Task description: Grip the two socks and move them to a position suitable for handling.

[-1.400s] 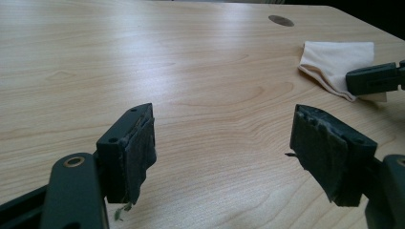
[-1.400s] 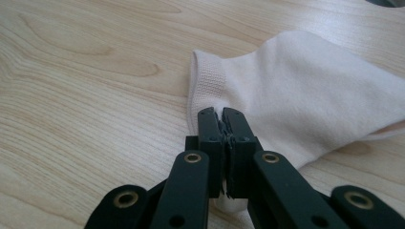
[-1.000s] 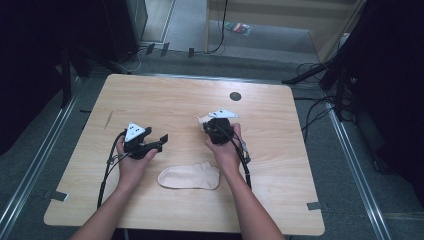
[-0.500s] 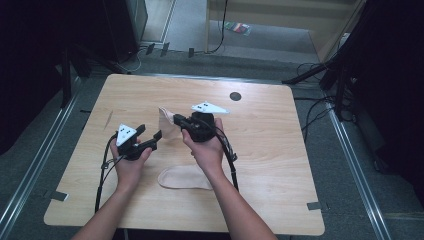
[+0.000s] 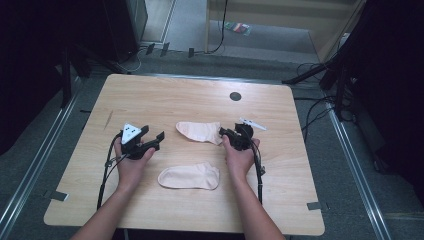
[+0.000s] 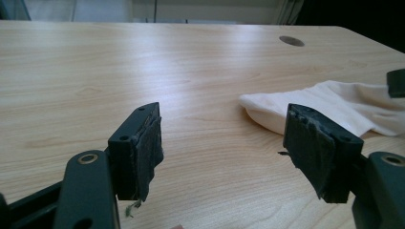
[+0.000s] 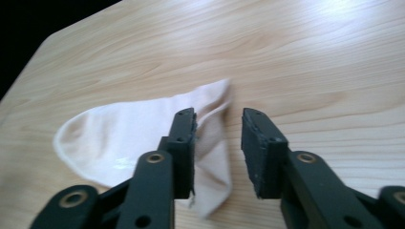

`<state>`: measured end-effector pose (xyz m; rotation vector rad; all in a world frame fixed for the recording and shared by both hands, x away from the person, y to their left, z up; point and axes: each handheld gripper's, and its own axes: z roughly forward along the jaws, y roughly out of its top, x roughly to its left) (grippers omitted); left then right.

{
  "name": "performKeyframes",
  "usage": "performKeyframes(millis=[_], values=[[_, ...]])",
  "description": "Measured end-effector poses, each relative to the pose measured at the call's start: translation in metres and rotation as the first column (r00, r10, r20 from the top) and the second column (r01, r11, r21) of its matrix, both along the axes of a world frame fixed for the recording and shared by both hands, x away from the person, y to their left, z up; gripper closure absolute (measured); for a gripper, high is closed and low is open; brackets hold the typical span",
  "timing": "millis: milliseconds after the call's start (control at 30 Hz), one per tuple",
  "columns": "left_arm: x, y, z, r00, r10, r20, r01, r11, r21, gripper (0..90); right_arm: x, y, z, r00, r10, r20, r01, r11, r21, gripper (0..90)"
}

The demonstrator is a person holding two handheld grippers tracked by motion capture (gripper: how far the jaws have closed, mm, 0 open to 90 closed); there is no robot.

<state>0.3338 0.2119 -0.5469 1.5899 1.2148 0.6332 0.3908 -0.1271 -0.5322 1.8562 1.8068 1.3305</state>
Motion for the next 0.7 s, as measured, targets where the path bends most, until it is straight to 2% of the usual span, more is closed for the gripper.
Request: performKeyframes(millis=[33,67,100,200,233,267,300,333,467,533,600,700], values=[[0.0,0.0,0.0,1.0,0.0,0.0,0.0,1.0,0.0,31.7,0.0,0.0,0.0,1.0,0.0,0.0,0.0,1.0,0.0,63.8],[0.002,-0.002,0.0,0.9999,-0.013,-0.009,0.013,0.9997,0.019,32.2,-0.004,-0.004,0.003,0.9994,0.012,0.031,-0.011,0.999,-0.035,63.1],[0.002,-0.002,0.0,0.9999,-0.013,-0.009,0.013,0.9997,0.019,33.1,-0.004,-0.004,0.003,0.9994,0.012,0.031,-0.011,0.999,-0.035,63.1],[0.005,-0.007,0.002,0.9997,-0.018,-0.013,0.019,0.9988,0.046,37.5,-0.01,-0.002,0.009,0.9946,0.062,0.082,-0.052,0.991,-0.121,62.6],[0.007,-0.008,0.003,0.9998,-0.015,-0.013,0.016,0.9988,0.047,37.5,-0.01,-0.002,0.009,0.9946,0.062,0.082,-0.052,0.991,-0.121,62.6],[0.008,-0.009,0.004,0.9997,-0.016,-0.02,0.016,0.9988,0.047,41.8,-0.01,0.0,0.01,0.9909,0.088,0.103,-0.072,0.986,-0.149,61.6],[0.01,-0.01,0.006,0.9993,-0.022,-0.029,0.023,0.999,0.039,41.8,-0.01,0.0,0.01,0.9909,0.088,0.103,-0.072,0.986,-0.149,61.6],[0.015,-0.012,0.009,0.9985,-0.039,-0.039,0.039,0.9992,0.001,45.5,-0.008,0.001,0.01,0.9907,0.098,0.094,-0.082,0.984,-0.159,60.6],[0.024,-0.018,0.015,0.9956,-0.077,-0.053,0.076,0.9968,-0.023,46.2,-0.003,0.002,0.008,0.9909,0.104,0.085,-0.09,0.983,-0.161,57.5],[0.029,-0.025,0.017,0.9942,-0.091,-0.057,0.09,0.9959,-0.012,44.8,0.0,0.004,0.003,0.9927,0.097,0.071,-0.083,0.981,-0.177,55.2],[0.035,-0.032,0.019,0.9948,-0.083,-0.059,0.084,0.9964,0.01,44.3,0.0,0.004,0.002,0.9932,0.096,0.066,-0.083,0.98,-0.181,55.0],[0.045,-0.039,0.018,0.9904,-0.075,-0.117,0.076,0.997,0.01,43.9,0.002,0.006,-0.003,0.9933,0.101,0.056,-0.089,0.978,-0.188,54.6]])
